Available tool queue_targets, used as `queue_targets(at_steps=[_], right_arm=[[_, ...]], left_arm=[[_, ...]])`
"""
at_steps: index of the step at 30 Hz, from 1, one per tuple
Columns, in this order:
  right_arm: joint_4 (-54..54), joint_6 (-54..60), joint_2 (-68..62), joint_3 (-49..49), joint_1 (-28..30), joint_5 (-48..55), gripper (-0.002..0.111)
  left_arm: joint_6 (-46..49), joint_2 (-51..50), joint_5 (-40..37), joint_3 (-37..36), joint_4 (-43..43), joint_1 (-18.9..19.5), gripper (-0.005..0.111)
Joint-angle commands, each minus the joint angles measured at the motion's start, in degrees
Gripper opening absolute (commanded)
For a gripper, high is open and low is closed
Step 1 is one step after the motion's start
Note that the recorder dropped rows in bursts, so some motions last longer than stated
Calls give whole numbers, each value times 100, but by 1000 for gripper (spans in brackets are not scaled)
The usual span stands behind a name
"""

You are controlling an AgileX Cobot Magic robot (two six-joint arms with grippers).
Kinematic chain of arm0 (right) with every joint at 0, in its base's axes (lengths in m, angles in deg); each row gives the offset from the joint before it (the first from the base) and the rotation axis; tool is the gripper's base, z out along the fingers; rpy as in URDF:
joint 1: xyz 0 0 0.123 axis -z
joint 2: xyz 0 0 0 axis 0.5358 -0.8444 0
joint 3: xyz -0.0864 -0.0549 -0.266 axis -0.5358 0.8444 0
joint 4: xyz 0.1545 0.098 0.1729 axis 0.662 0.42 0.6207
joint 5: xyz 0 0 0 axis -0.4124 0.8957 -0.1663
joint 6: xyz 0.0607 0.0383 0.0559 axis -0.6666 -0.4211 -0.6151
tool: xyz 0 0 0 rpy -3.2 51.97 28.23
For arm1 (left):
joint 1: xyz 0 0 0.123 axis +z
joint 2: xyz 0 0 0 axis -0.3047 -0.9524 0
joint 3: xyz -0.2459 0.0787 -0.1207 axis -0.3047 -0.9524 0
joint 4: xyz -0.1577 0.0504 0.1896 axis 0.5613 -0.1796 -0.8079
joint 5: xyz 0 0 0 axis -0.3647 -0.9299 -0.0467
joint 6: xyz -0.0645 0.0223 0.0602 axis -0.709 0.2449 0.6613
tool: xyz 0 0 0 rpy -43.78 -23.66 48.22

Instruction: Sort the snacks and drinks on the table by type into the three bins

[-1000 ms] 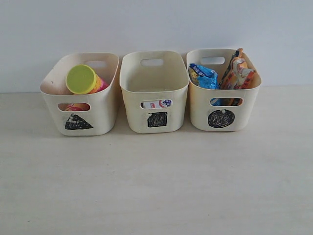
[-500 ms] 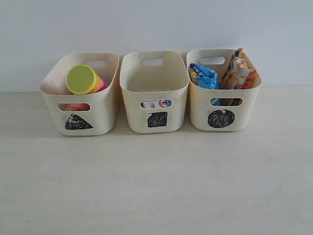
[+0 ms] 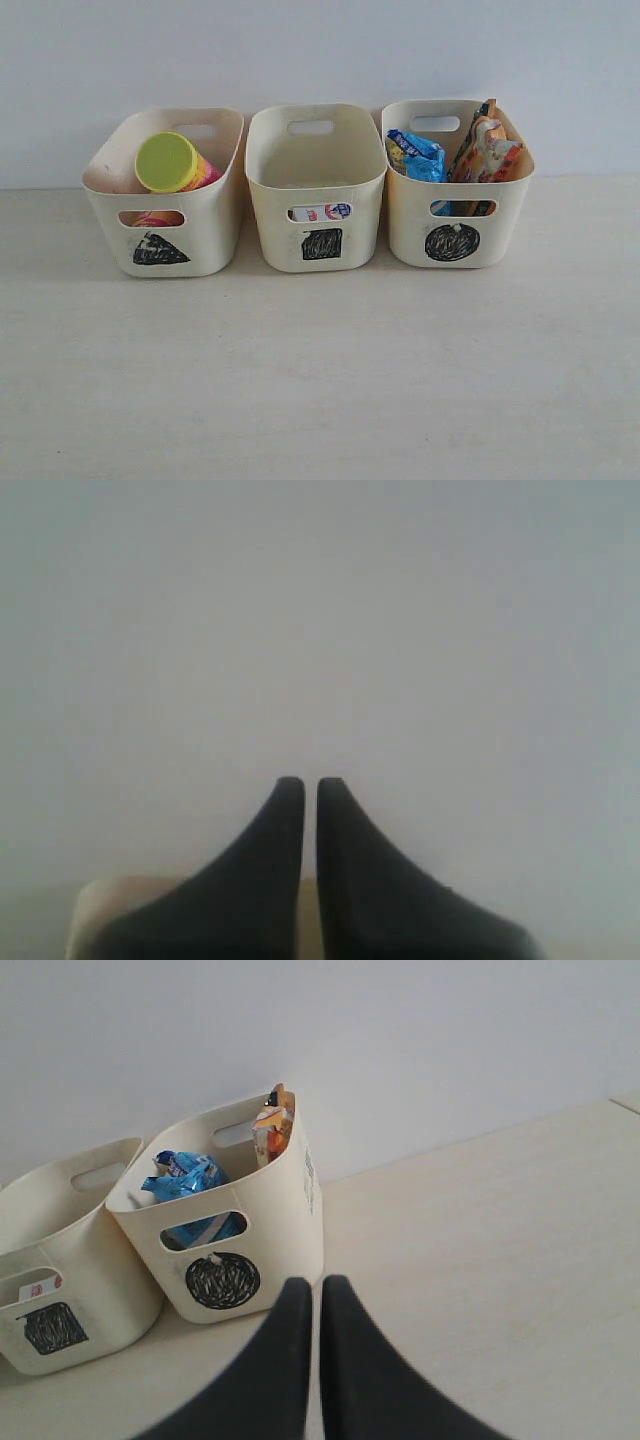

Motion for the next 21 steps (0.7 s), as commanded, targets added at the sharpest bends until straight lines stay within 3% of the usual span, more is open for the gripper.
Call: queue_targets(at_steps=[1,5,13,21], right_arm=[[-9,52,13,23,8,-56,0],[-9,52,13,23,8,-56,0],[-9,52,13,23,8,-56,0],[-9,52,13,23,8,-56,0]], left_arm=[[-1087,244,0,-398,-1382,41,4],[-919,476,0,-704,-1382,322,4],[-36,944,0,-1477,-652,1436,4],[320,2058,265,-3101,-622,1697,4]])
